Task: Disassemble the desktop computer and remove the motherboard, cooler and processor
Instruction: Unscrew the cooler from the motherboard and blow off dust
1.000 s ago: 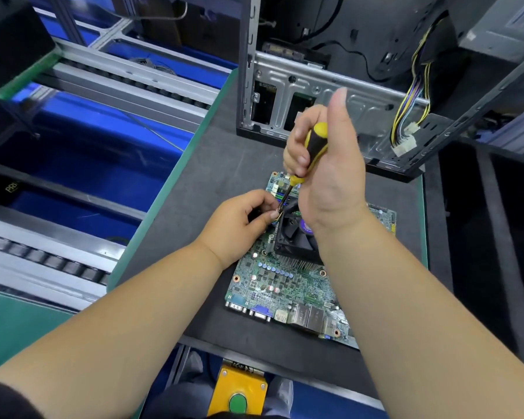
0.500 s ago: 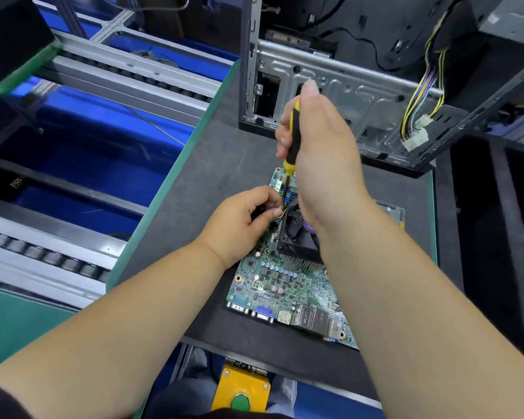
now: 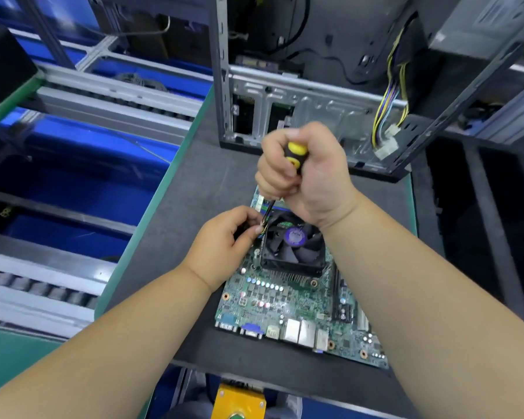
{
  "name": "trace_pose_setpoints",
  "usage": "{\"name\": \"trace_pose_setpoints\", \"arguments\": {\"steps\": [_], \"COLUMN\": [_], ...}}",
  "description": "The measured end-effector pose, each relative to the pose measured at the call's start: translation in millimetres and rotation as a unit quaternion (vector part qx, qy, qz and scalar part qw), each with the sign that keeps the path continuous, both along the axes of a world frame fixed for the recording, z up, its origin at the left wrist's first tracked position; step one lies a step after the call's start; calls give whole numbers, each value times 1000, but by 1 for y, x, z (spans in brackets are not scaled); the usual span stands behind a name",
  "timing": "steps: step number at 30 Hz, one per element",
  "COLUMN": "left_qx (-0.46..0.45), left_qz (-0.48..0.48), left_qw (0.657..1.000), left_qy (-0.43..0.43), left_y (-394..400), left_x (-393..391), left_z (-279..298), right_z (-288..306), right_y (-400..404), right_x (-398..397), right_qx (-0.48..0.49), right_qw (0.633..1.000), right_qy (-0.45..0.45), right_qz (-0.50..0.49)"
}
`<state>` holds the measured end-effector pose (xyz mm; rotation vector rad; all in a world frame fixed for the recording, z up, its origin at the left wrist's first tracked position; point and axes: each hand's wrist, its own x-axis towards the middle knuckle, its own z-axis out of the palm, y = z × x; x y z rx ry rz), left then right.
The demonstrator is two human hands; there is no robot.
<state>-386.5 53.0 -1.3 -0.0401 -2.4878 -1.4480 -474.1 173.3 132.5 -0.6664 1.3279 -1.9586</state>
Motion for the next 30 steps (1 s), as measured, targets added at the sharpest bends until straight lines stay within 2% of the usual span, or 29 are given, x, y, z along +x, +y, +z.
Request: {"name": "trace_pose_setpoints", "arguments": {"steps": [2, 5, 9, 11, 14, 17, 19, 22, 27, 30], "left_qx": [-7, -17, -32, -34, -24, -28, -30, -35, -53, -68], "left_qz": [5, 5, -3, -11, -18, -15, -15, -13, 5, 5], "left_qw": [1000, 1000, 999, 999, 1000, 999, 999, 999, 999, 998], "left_qy": [-2, -6, -12, -20, -9, -3, 1, 2, -7, -7], "left_y": [1, 1, 2, 2, 2, 3, 3, 2, 2, 3], "left_x": [0, -1, -1, -2, -2, -1, -1, -1, 0, 1], "left_z": [1, 3, 4, 3, 3, 4, 4, 1, -3, -2], "right_z": [2, 4, 3, 3, 1, -4, -7, -6, 5, 8], "right_y": [7, 5, 1, -5, -18, -22, -22, -21, 2, 6], "right_x": [0, 8, 24, 31, 39, 43, 43, 37, 7, 2], "right_qx": [-8, 39, 111, 126, 137, 88, 51, 34, 15, 32], "right_qw": [1000, 998, 976, 959, 938, 929, 934, 958, 993, 998], "right_qy": [-22, 12, 64, 63, 65, 64, 69, 87, -22, -15], "right_qz": [6, -37, -174, -248, -310, -353, -347, -271, -111, -54]}}
